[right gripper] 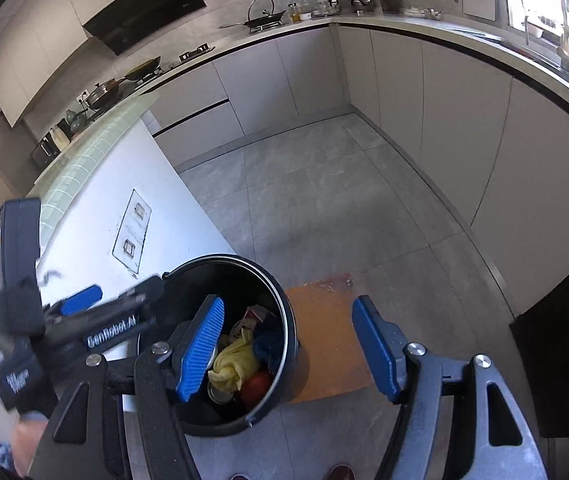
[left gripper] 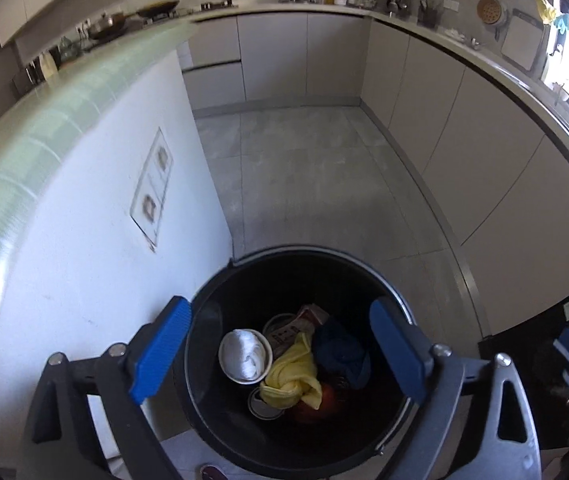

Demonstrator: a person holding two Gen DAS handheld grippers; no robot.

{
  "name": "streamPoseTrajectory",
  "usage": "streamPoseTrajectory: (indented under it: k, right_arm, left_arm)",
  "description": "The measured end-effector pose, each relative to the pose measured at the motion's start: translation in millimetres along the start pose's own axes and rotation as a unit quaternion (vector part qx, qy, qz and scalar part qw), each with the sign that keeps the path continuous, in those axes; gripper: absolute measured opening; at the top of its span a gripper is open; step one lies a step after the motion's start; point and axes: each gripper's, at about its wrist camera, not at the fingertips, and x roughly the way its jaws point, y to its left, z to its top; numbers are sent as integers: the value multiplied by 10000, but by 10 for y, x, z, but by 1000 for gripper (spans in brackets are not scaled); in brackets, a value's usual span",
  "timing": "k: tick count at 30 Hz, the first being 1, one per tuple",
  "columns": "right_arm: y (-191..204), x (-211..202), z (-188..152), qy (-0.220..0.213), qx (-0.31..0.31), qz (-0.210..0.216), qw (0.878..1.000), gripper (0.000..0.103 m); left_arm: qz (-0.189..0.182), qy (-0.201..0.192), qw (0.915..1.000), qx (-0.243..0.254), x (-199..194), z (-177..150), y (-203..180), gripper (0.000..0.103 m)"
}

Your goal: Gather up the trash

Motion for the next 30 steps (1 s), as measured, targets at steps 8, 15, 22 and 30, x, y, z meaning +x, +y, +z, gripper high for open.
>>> streamPoseTrajectory:
  k: [8, 15, 22, 30]
  right_arm:
    - [53, -325, 6, 244, -77, 46, 9997, 69]
    - [462, -745, -202, 569, -251, 415, 9972, 69]
    - [1148, -1526, -906, 296, -608, 564, 9961, 69]
    - [1909, -2900, -1993, -512, -729, 280, 9956, 73]
  left_arm:
    - [-27, -60, 9996, -289, -778, 32, 182, 92]
    - [-79, -467, 9982, -365, -1745, -274, 604, 92]
    - [-43, -778, 9965, -297, -2545, -1083, 1229, 93]
    - [151, -999, 9946, -216, -3345, -1962, 1881, 93]
